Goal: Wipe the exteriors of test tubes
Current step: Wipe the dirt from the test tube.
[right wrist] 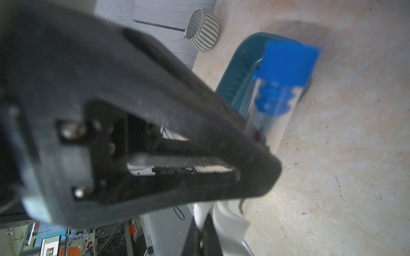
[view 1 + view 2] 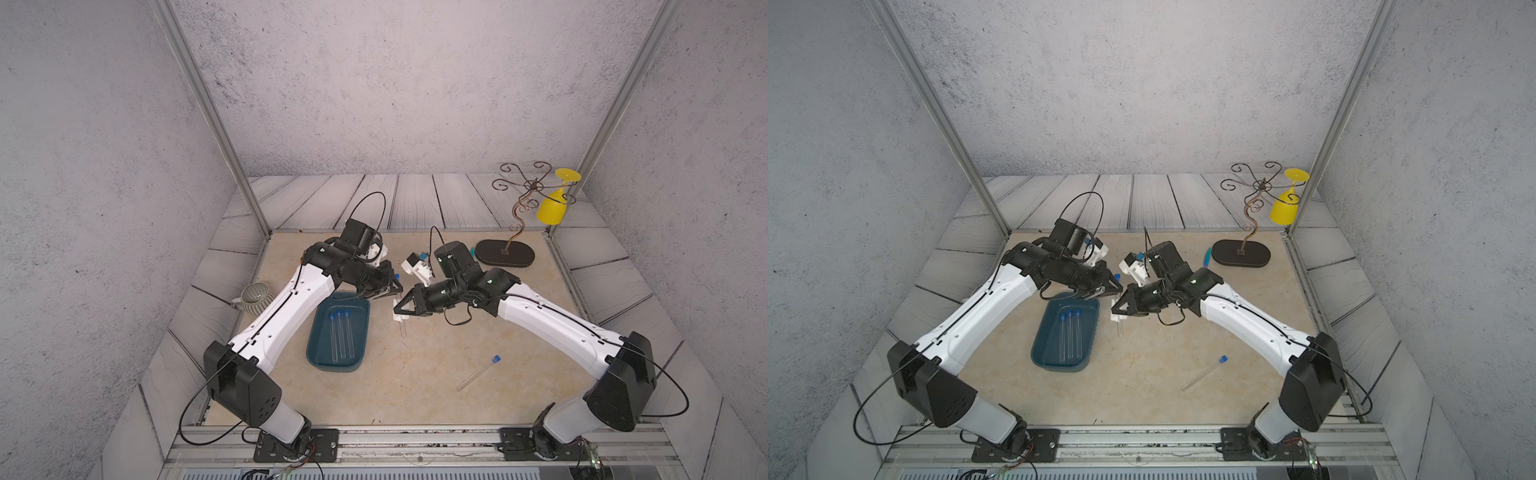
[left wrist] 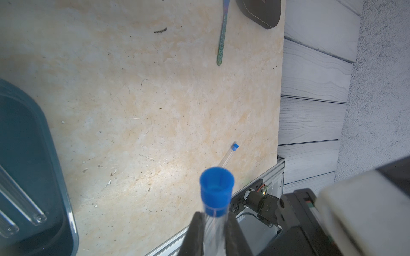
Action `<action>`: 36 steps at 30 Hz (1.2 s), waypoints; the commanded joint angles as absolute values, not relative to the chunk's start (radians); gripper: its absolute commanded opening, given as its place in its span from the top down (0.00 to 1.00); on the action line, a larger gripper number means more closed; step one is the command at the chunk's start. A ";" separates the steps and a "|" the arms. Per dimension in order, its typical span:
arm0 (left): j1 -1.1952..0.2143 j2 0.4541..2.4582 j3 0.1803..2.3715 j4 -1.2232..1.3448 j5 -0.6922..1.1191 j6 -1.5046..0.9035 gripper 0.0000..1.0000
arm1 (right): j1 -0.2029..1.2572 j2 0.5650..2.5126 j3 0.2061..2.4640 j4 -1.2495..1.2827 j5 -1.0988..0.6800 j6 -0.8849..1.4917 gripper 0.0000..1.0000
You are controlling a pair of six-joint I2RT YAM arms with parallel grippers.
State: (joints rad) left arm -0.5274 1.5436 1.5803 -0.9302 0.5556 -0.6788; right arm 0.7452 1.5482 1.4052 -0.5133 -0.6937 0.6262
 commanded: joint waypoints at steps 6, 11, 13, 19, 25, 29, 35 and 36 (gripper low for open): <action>-0.522 1.511 1.566 -0.930 0.578 -0.674 0.84 | 0.735 1.595 1.493 -0.597 -0.658 0.550 0.95; -0.522 1.517 1.581 -0.935 0.569 -0.666 0.84 | 0.735 1.534 1.427 -0.609 -0.678 0.559 0.95; -0.521 1.524 1.592 -0.937 0.567 -0.661 0.84 | 0.735 1.493 1.373 -0.603 -0.682 0.570 0.95; -0.522 1.536 1.609 -0.942 0.573 -0.654 0.84 | 0.734 1.384 1.233 -0.609 -0.653 0.588 0.95; -0.521 1.539 1.608 -0.955 0.571 -0.638 0.84 | 0.701 1.331 1.230 -0.651 -0.629 0.583 0.95; -0.522 1.536 1.609 -0.966 0.565 -0.627 0.84 | 0.626 1.286 1.215 -0.648 -0.644 0.591 0.95; -0.522 1.535 1.616 -0.950 0.583 -0.631 0.84 | 0.591 1.360 1.197 -0.627 -0.748 0.594 0.95; -0.522 1.535 1.619 -0.947 0.587 -0.633 0.84 | 0.601 1.374 1.199 -0.617 -0.752 0.600 0.95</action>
State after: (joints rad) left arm -0.5274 1.5333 1.5887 -0.9428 0.5716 -0.6476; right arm 0.5827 1.3312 1.2137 -0.6304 -0.6868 0.5922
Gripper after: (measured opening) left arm 0.180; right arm 0.054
